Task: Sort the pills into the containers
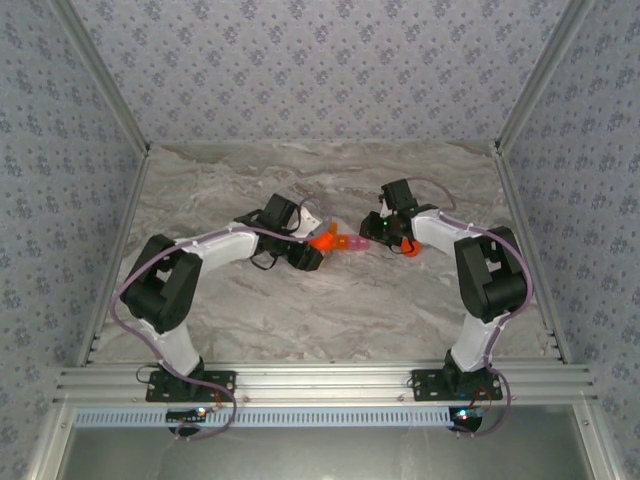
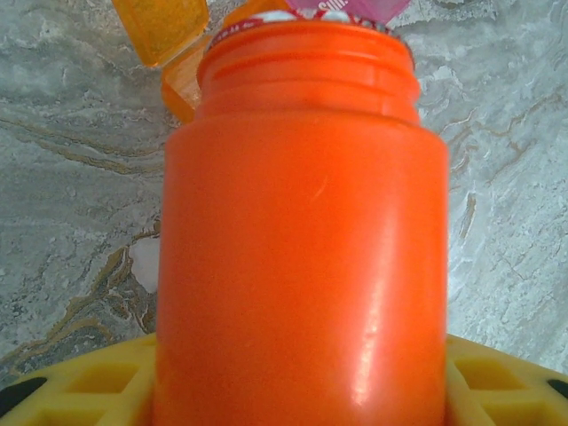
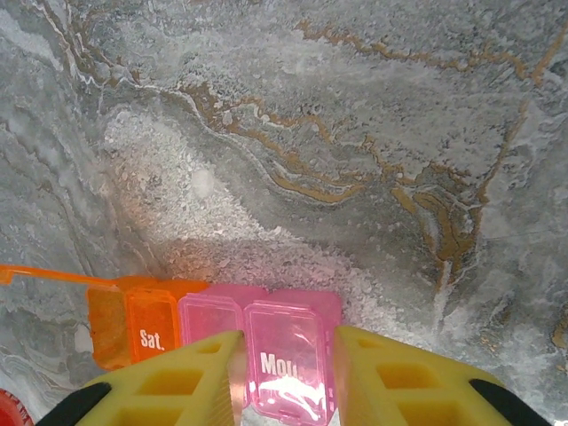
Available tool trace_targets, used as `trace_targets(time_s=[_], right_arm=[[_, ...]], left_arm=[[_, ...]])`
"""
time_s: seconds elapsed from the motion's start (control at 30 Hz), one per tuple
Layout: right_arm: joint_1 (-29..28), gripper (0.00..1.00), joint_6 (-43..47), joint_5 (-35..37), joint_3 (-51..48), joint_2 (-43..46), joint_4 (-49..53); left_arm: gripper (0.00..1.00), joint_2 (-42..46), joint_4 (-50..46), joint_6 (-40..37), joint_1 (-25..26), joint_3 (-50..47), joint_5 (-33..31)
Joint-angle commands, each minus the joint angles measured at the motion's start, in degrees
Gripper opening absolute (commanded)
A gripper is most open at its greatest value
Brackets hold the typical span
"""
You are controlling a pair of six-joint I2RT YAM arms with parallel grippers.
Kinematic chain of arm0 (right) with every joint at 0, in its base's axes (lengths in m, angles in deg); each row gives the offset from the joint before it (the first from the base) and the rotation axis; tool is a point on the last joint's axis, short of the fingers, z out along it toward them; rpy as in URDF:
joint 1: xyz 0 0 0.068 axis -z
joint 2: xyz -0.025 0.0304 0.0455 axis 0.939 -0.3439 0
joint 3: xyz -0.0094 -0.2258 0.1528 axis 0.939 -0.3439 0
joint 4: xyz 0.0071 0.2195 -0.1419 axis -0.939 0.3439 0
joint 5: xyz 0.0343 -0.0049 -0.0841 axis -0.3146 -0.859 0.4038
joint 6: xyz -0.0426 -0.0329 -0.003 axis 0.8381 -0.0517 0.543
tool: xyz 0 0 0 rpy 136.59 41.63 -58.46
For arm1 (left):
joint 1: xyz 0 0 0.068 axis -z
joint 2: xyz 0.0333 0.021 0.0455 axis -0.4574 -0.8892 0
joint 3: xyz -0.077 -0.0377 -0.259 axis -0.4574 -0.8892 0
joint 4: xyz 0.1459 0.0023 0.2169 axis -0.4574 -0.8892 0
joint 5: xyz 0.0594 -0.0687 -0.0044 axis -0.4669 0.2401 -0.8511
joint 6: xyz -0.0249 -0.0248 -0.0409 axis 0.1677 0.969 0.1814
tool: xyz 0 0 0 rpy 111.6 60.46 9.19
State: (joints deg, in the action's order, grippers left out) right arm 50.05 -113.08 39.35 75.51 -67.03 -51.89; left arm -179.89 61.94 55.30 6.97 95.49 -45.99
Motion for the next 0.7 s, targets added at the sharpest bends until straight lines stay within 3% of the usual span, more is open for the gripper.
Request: trace_targets(time_s=[0.0, 0.67], right_arm=[[-0.81, 0.33, 1.37, -0.65, 0.04, 0.44, 0.17], [-1.1, 0.33, 1.4, -1.04, 0.05, -1.5, 0.04]], left_arm=[[0.0, -0.51, -0.88, -1.1, 0.3, 1.91, 1.19], [0.0, -3.42, -5.08, -1.42, 0.6, 5.52, -0.15]])
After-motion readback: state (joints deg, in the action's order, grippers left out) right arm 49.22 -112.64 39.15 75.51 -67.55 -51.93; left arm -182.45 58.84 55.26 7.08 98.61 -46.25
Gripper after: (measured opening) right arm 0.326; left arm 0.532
